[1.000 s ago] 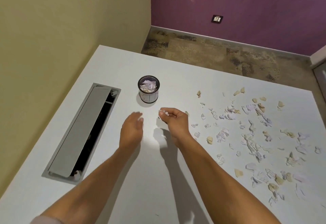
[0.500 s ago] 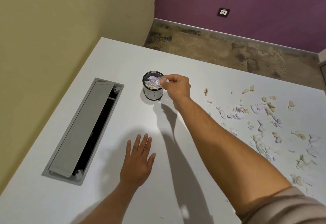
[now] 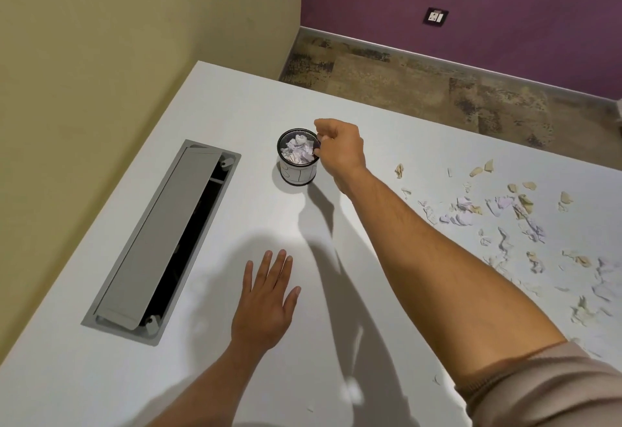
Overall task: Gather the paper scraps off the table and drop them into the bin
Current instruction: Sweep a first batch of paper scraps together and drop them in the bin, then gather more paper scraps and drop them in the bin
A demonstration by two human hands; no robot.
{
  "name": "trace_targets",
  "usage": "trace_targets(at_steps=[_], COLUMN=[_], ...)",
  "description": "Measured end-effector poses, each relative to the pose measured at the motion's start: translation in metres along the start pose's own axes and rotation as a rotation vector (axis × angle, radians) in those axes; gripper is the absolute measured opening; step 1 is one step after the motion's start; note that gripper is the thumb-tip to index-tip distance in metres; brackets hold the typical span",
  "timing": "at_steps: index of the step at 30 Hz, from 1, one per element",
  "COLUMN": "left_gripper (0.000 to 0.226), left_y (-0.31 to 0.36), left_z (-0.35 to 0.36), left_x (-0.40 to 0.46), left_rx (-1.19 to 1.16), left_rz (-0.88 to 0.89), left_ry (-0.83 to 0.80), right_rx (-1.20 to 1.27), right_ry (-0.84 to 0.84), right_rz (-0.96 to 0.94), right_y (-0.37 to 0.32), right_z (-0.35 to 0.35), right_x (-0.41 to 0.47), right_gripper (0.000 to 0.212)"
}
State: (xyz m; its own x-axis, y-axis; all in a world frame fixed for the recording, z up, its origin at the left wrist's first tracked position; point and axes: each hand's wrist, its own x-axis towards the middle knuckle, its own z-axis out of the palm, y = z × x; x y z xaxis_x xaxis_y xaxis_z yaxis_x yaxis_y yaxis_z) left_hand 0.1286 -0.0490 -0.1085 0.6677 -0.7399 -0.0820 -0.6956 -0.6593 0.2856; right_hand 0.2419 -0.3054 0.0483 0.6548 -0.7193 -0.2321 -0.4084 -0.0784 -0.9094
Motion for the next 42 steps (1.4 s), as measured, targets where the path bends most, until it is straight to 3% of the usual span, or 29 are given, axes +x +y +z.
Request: trace_targets(at_steps=[9, 15, 21, 25, 28, 34, 42], left_gripper=[0.060, 0.060, 0.044, 0.050, 0.061, 0.080, 0.071], left_y=[0.000, 0.001, 0.010, 0.029, 0.044, 0.062, 0.100], left_z=[-0.003, -0.017, -0.027, -0.018, -0.008, 0.005, 0.016], left_x=[0.001, 0.001, -0.027, -0.076, -0.116, -0.170, -0.204], left_rx=[0.001, -0.003, -0.208, -0.251, -0.196, -0.032, 0.115], left_rz=[0.000, 0.017, 0.054, 0.136, 0.231, 0.304, 0.308], left_ry=[-0.026, -0.085, -0.108, -0.154, -0.210, -0.348, -0.429], right_rx=[0.235, -0.052, -0.418, -0.717, -0.880, -1.014, -0.973], right_ry=[0.003, -0.023, -0.153, -0.240, -0.341, -0.421, -0.377], right_rz=[0.073, 0.099, 0.008, -0.100, -0.186, -0.232, -0.230], right_y=[0.049, 0.100, 0.157, 0.199, 0.221, 0.256, 0.268], right_z=[-0.036, -0.065, -0.084, -0.094, -0.103, -0.115, -0.130], right_x=[-0.062, -0.136, -0.214, -0.264, -0.300, -0.371, -0.428], right_gripper=[0.030, 0.029, 0.028, 0.030, 0.043, 0.056, 0.055])
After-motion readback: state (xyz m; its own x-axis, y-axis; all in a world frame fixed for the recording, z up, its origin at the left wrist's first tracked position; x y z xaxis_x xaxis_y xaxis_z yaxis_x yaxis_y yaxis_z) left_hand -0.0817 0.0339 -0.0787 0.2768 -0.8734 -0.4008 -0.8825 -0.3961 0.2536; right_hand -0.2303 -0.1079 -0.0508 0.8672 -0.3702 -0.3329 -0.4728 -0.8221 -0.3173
